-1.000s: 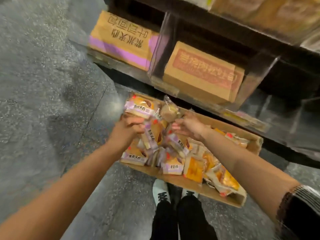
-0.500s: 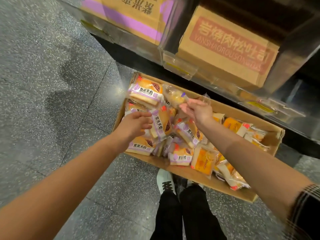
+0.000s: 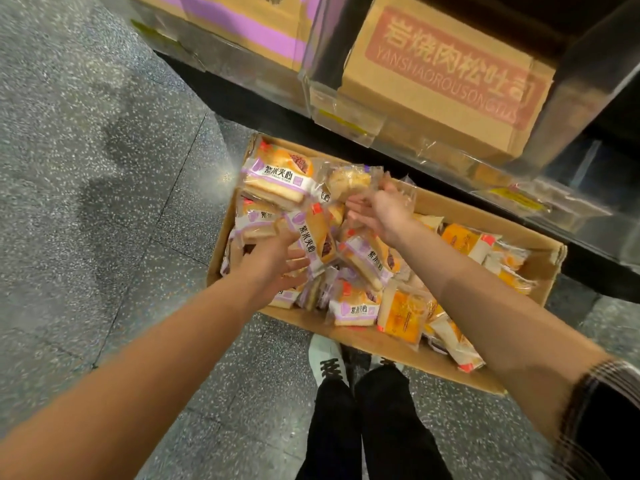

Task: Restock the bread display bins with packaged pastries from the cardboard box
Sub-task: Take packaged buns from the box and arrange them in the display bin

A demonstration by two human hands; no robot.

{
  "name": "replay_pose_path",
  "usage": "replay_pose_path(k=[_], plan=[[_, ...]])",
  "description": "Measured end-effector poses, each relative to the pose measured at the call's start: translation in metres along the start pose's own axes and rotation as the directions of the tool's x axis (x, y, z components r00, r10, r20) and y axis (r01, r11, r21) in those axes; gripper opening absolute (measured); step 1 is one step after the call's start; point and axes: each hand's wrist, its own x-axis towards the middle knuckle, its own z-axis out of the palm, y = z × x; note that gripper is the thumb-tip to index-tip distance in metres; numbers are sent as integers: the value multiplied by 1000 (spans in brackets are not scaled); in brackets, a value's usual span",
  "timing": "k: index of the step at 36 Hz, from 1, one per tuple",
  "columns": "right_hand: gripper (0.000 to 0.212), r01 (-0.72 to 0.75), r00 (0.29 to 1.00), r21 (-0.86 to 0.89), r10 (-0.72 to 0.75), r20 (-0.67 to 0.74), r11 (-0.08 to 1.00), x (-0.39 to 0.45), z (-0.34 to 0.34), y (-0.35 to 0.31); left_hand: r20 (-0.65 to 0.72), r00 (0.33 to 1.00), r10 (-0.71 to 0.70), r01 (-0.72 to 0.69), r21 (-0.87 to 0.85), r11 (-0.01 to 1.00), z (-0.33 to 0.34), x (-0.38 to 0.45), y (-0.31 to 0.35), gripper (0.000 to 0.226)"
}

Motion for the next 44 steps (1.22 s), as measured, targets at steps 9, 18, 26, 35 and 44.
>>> replay_pose_path(k=[9,18,26,35,44], plan=[[27,262,964,-322,-232,129,910,-30,-17,20,-41,993,112,-116,-111,987,-2,0,8,11],[45,654,746,-490,-381,547,577,-116,-50,38,167,985,49,-51,10,999,10,-18,26,45],[59,451,877,-657,-437,200,604,-88,-88,22,-29,987,159,-158,49,986,8,-5,19,76],[80,-139,983,-435,71,-170,889,15,-98,27,-3,954,299,-296,123,947,5,16,5,73],[63,-132,954,-419,-1,-301,898,41,-85,47,12,958,286,-286,94,954,5,31,-14,75]])
